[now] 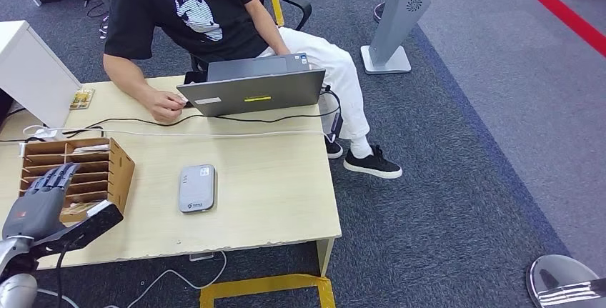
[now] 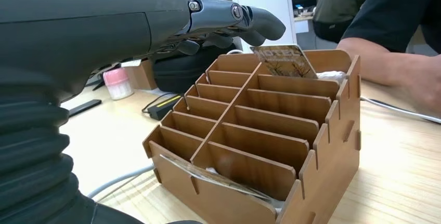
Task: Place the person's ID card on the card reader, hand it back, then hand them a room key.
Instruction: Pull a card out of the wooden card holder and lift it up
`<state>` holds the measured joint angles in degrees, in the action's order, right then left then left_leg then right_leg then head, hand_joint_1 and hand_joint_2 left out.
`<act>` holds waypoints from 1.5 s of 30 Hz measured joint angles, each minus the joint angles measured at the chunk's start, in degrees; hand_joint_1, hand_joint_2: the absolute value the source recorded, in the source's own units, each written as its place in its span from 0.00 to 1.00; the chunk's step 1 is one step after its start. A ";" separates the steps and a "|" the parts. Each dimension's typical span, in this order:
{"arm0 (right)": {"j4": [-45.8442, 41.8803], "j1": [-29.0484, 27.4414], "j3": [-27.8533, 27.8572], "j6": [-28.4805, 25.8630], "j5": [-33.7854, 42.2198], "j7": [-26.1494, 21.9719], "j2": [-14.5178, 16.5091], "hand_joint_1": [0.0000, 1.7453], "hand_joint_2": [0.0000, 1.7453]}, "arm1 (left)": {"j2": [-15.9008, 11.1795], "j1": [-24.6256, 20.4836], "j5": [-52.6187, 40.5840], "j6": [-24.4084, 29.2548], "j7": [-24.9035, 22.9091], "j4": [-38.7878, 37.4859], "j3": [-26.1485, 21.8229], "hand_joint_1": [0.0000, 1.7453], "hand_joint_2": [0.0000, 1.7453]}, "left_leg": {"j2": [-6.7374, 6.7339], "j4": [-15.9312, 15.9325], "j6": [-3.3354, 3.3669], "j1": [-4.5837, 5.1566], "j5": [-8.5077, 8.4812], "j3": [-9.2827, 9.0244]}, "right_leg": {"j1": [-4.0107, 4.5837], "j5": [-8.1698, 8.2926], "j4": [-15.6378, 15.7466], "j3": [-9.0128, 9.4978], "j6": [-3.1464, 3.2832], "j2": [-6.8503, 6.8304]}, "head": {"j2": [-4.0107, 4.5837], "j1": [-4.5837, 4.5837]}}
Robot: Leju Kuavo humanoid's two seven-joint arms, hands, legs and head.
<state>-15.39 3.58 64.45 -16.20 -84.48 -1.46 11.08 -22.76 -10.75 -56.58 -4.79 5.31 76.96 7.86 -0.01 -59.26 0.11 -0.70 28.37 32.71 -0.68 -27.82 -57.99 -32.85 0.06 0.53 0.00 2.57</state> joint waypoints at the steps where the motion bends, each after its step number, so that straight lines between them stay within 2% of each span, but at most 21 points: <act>1: 0.00 0.00 0.01 0.00 0.02 0.00 -0.01 0.00 1.00 | -0.23 0.01 -0.07 0.00 -0.10 0.21 0.25 0.00 1.00 | 0.00 0.00 0.00 0.00 0.00 0.00 | 0.00 0.00 0.00 0.00 0.00 0.00 | 0.00 0.00; 9: 0.00 0.02 0.04 0.06 0.22 0.01 -0.02 0.00 1.00 | -3.15 1.28 -1.63 -0.39 -2.41 0.43 1.23 0.00 1.00 | -0.03 0.02 0.00 -0.05 0.00 0.00 | 0.01 -0.01 -0.02 -0.01 0.01 0.04 | 0.00 0.00; 14: 0.00 -0.04 0.21 0.24 0.54 0.34 -0.03 0.00 1.00 | -6.34 5.73 -1.38 -0.19 -3.43 1.30 0.98 0.00 1.00 | -0.07 0.02 0.00 -0.05 0.00 0.00 | 0.01 -0.03 -0.02 -0.03 0.03 0.10 | 0.00 0.00; 21: 0.00 -0.07 0.45 0.60 0.58 0.51 -0.04 0.00 1.00 | -7.85 11.79 -0.78 0.13 -4.05 4.00 -1.60 0.00 1.00 | -0.05 0.02 0.00 -0.03 0.01 0.02 | 0.00 -0.04 -0.01 -0.02 0.05 0.07 | 0.00 0.01; 29: 0.00 -0.07 0.49 0.59 0.55 0.32 -0.10 0.00 1.00 | -7.44 12.99 -3.18 2.08 -4.12 4.59 -4.11 0.00 1.00 | -0.02 0.02 -0.01 -0.03 0.00 0.00 | 0.00 -0.03 -0.01 0.00 0.05 0.01 | 0.00 0.00; 38: 0.00 -0.07 0.49 0.59 0.46 0.17 -0.11 0.00 1.00 | -5.75 11.54 -6.88 5.48 -5.08 4.29 -5.63 0.00 1.00 | -0.01 0.02 -0.01 -0.04 0.00 0.00 | 0.00 -0.03 -0.01 0.00 0.05 0.00 | 0.00 0.00; 45: -0.01 -0.08 0.49 0.59 0.26 0.10 -0.13 0.00 1.00 | -5.54 10.26 -7.72 5.72 -5.67 2.95 -6.95 0.00 1.00 | -0.01 0.02 -0.01 -0.04 0.00 0.00 | 0.00 -0.03 -0.01 0.00 0.05 0.01 | 0.00 0.00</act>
<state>-15.40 3.50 64.94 -15.61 -84.21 -1.37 10.95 -28.30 -0.49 -64.30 0.93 -0.36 79.91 0.91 -0.02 -59.24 0.11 -0.74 28.37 32.70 -0.68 -27.85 -58.01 -32.85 0.11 0.53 0.00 2.58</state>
